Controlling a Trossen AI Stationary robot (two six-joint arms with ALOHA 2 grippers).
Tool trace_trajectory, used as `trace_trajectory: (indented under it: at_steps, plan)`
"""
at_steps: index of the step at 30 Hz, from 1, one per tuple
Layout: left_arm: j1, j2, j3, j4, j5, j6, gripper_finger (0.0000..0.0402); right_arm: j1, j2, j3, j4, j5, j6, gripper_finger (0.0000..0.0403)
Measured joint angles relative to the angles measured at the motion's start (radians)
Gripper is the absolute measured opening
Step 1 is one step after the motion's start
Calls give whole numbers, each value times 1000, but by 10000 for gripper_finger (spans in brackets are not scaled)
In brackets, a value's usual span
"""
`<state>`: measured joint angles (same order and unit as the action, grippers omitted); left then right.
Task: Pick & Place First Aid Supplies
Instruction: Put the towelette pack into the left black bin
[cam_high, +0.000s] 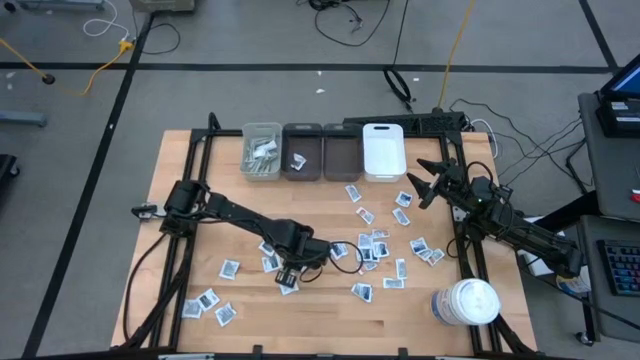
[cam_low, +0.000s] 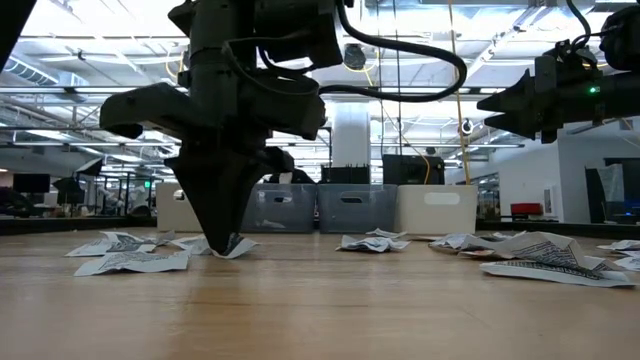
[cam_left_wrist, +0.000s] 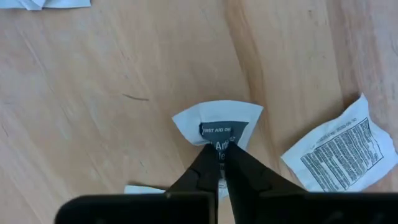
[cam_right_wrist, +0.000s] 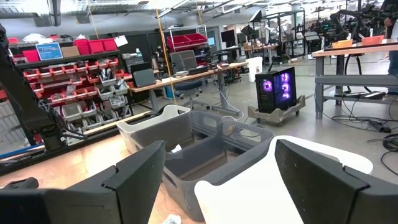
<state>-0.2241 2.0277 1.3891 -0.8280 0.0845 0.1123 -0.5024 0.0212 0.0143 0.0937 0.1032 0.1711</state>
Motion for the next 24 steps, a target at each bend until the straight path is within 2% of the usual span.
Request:
trace_trajectory:
  at_steps: [3,7,15,24]
  plan:
    - [1,0,2,-10,-2,-2,21,0,0,0,0,0,0,297]
    - [18,-31,30,-115,1,-6,8,0,0,0,0,0,0,297]
    - [56,-184,62,-244,2,1,7,0,0,0,0,0,0,297]
    - [85,-355,64,-354,32,93,7,0,0,0,1,0,0,297]
